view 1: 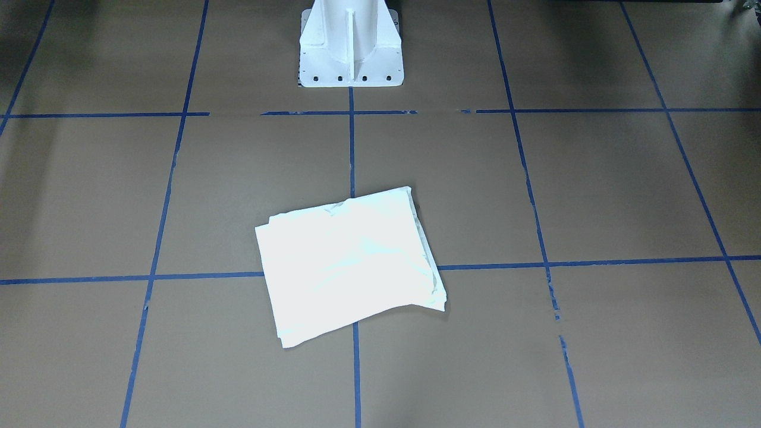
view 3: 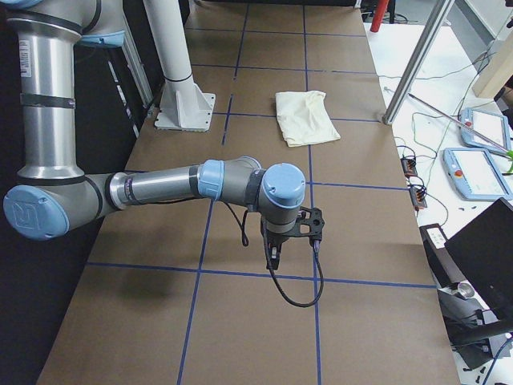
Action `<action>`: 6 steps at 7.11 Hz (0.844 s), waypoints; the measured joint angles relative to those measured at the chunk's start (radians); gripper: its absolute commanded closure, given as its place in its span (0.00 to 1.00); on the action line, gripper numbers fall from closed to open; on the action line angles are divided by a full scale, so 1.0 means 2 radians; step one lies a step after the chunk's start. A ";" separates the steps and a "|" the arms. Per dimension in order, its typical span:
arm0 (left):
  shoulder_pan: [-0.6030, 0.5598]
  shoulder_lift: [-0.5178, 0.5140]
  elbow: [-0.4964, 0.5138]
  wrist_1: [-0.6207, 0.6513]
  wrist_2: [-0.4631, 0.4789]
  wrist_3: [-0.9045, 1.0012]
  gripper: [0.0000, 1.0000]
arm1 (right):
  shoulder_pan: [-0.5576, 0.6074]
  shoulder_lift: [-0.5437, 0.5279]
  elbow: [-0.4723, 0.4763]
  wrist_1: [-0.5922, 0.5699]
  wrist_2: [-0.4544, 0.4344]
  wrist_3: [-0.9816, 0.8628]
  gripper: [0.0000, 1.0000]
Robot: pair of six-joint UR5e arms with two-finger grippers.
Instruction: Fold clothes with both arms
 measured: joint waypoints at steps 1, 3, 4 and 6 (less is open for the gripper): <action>0.000 0.002 -0.001 0.001 0.001 0.000 0.00 | 0.000 -0.004 -0.004 0.004 0.000 0.000 0.00; 0.000 0.002 -0.002 0.000 0.001 0.000 0.00 | 0.000 -0.007 -0.033 0.049 -0.001 0.003 0.00; 0.000 0.002 -0.002 0.000 0.001 0.000 0.00 | -0.002 -0.006 -0.048 0.079 -0.001 0.019 0.00; -0.001 0.002 -0.002 0.000 0.002 0.000 0.00 | -0.015 -0.005 -0.058 0.107 -0.003 0.051 0.00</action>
